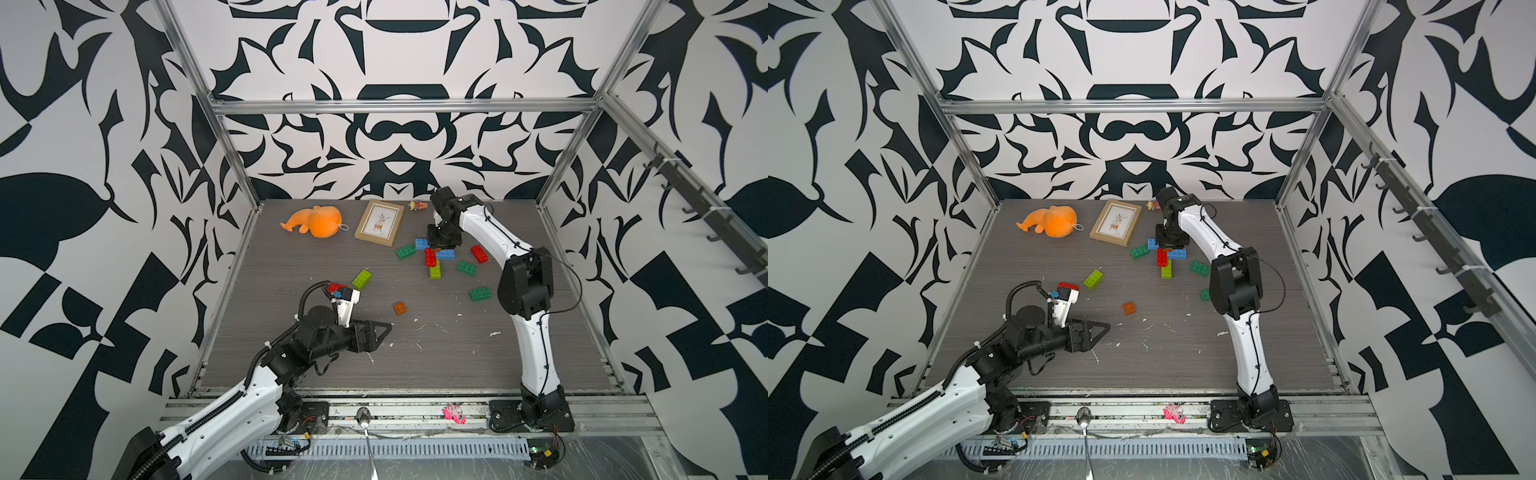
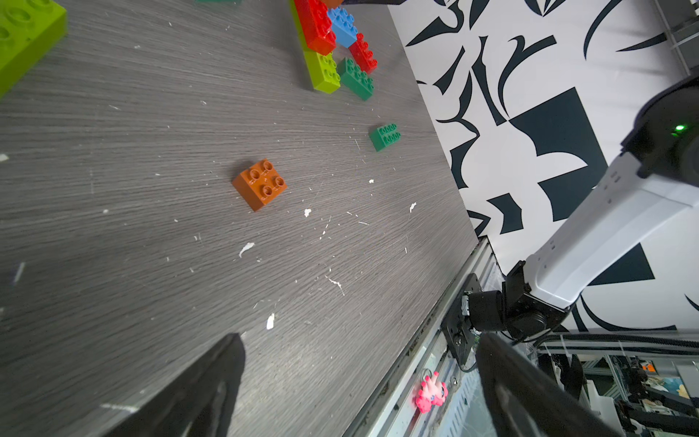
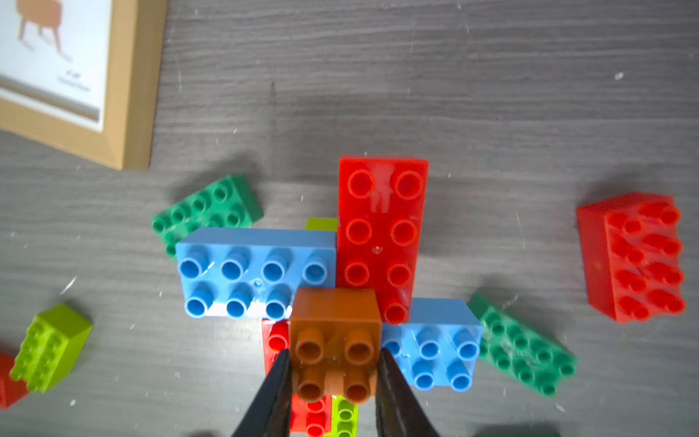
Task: Assemble a small pinwheel with lego
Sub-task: Place the lego brick at the center of the board, then pick up the lego brick from the center of the board.
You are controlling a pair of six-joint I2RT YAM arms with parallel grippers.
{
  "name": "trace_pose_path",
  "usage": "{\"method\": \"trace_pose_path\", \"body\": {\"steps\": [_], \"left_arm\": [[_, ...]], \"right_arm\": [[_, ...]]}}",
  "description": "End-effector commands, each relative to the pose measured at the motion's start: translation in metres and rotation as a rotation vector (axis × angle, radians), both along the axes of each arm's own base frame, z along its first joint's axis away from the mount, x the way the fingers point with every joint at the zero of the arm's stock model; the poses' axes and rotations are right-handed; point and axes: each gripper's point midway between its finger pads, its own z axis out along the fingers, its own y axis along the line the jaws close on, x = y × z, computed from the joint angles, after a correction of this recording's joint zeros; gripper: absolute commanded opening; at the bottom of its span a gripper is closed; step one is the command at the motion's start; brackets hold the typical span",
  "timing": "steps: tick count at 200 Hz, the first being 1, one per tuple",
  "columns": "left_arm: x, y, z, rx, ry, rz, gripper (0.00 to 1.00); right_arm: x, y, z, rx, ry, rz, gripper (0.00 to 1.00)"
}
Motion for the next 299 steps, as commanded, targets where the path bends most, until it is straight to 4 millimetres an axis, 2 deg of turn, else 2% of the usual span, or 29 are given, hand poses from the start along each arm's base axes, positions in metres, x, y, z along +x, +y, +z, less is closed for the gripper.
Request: {"method": "trace_pose_path", "body": {"steps": [1, 73, 86, 109, 125, 152, 172, 190, 204, 210, 216, 219, 225, 245, 267, 280, 299], "left_arm": [[0.003, 0.000, 0.013, -0.024, -0.043, 0.008, 1.00], [0.003, 0.001, 0.013, -0.023, -0.055, 0.010, 1.00], [0.003, 0.002, 0.014, -0.024, -0.058, 0.014, 1.00], [0.003, 0.002, 0.016, -0.026, -0.066, 0.016, 1.00], [0.004, 0.002, 0.019, -0.026, -0.072, 0.017, 1.00], [0.004, 0.003, 0.023, -0.021, -0.081, 0.019, 1.00], [0.004, 0.003, 0.031, -0.023, -0.097, 0.016, 1.00], [0.001, 0.004, 0.041, -0.021, -0.118, 0.004, 1.00], [0.000, 0.007, 0.045, -0.042, -0.125, 0.016, 1.00], [-0.002, 0.007, 0.047, -0.071, -0.132, 0.010, 1.00], [-0.004, 0.006, 0.049, -0.105, -0.138, 0.006, 1.00], [-0.006, 0.005, 0.050, -0.120, -0.141, -0.001, 1.00], [-0.007, 0.004, 0.052, -0.137, -0.141, -0.002, 1.00], [-0.010, 0.000, 0.045, -0.092, -0.088, -0.031, 1.00], [-0.015, -0.017, 0.027, -0.010, -0.065, -0.107, 1.00], [-0.018, -0.028, 0.018, 0.010, -0.053, -0.138, 1.00], [-0.021, -0.041, 0.011, 0.023, -0.046, -0.170, 1.00]], "right_arm": [[0.000, -0.009, 0.018, -0.024, 0.000, -0.035, 0.11], [0.010, -0.013, -0.001, -0.065, 0.046, -0.044, 0.13], [0.009, -0.012, -0.003, -0.063, 0.052, -0.043, 0.19], [0.009, -0.010, 0.001, -0.050, 0.043, -0.038, 0.39], [0.010, -0.007, 0.006, -0.029, 0.030, -0.035, 0.45], [0.011, -0.003, 0.029, 0.008, -0.006, -0.024, 0.54], [0.006, -0.003, 0.064, 0.031, -0.062, -0.002, 0.60], [-0.009, -0.017, 0.098, 0.004, -0.131, 0.022, 0.63], [-0.029, -0.035, 0.107, 0.009, -0.183, 0.004, 0.66], [-0.038, -0.042, 0.107, 0.029, -0.203, -0.012, 0.67], [-0.051, -0.055, 0.098, 0.035, -0.194, -0.041, 0.67], [-0.055, -0.064, 0.104, 0.051, -0.216, -0.071, 0.69], [-0.066, -0.074, 0.101, 0.062, -0.217, -0.099, 0.70], [-0.102, -0.107, 0.081, 0.122, -0.255, -0.217, 0.94], [-0.130, -0.116, 0.055, 0.153, -0.245, -0.248, 0.98], [-0.136, -0.125, 0.040, 0.120, -0.237, -0.258, 0.99], [-0.138, -0.127, 0.017, 0.142, -0.171, -0.266, 0.99]]}}
